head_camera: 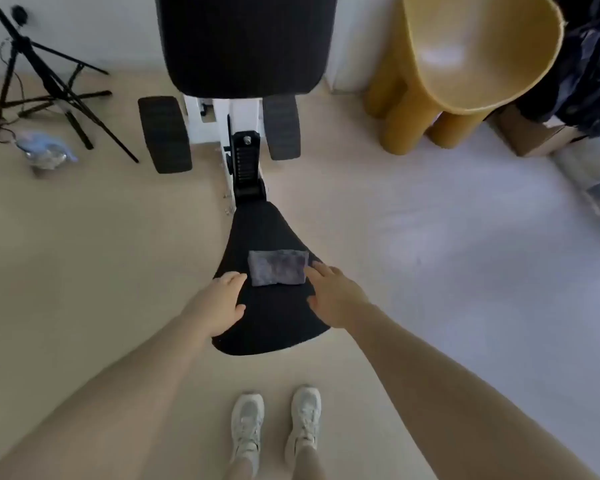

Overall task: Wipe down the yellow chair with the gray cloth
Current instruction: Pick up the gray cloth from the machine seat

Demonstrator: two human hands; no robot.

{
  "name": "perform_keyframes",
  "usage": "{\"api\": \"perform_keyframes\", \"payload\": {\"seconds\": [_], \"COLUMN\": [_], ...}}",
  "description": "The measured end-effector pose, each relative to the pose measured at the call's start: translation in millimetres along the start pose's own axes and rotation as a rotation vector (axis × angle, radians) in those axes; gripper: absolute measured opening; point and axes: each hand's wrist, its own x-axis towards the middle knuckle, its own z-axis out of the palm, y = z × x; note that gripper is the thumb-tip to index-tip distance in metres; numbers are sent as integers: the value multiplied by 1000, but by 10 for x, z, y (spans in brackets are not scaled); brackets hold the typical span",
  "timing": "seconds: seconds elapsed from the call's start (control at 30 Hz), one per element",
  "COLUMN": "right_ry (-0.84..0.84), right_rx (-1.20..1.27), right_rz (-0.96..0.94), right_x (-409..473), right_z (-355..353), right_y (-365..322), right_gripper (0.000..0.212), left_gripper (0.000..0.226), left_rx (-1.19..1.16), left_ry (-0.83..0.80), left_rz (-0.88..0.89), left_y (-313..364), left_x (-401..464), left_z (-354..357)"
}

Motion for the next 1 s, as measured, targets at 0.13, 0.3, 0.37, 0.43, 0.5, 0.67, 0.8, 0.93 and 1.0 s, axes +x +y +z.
{"api": "perform_keyframes", "payload": {"seconds": [0.13,0.3,0.37,0.43,0.5,0.67,0.8,0.93,1.0], "right_ry": [-24,36,82,144,82,-181,-119,4,95], "right_rx": [-39,-26,-17,-43,-113,129,351,412,372], "right_rz": [-13,-14,3,34,47,33,82,70,76], "right_x": [710,1266,1394,1392,1325,839,274,-249,-423], "right_z": [289,572,643,692,713,540,-120,-893,-1235], "right_y": [90,194,197,190,173,258,467,730,962], "right_gripper": [49,56,53,45,35,24,18,23,22], "left_gripper": [70,83,82,82,80,65,57,46,33], "left_rx": [110,155,143,133,127,-21,-137,-95,-84], "left_ry": [5,131,183,190,161,-70,-96,-117,-103], "left_rz": [-110,-151,-168,-181,-189,-149,136,404,449], "left_y": [-212,-302,-303,-288,-275,-69,509,1390,1851], "left_x": [501,871,930,922,922,846,667,586,623], "left_z": [327,630,727,784,742,262,-327,-885,-1112]}}
